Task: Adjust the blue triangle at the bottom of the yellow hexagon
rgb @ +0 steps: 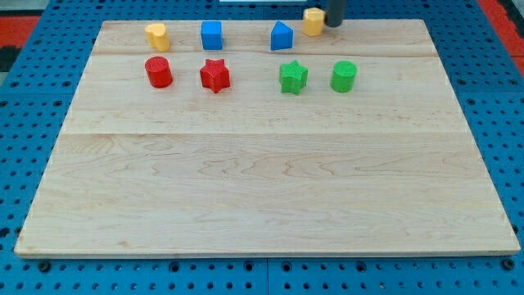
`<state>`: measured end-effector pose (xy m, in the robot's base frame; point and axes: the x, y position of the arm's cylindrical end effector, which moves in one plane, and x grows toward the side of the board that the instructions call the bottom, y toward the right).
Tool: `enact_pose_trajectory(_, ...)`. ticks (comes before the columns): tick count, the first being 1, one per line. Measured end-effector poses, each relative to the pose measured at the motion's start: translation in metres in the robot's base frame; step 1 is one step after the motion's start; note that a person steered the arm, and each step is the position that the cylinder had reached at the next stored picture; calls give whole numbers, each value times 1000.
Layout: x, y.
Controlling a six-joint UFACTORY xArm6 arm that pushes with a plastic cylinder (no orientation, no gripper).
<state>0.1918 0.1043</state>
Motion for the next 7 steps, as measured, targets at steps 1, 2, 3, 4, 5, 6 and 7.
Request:
enact_pose_trajectory(1,1,-18)
enact_pose_trajectory(2,2,-57)
enact_pose_trajectory(3,2,-102)
enact_pose_trajectory(4,1,-49)
enact_pose_trajectory(5,19,-12)
enact_pose_trajectory(6,33,-66)
enact_pose_trajectory(7,33,-116)
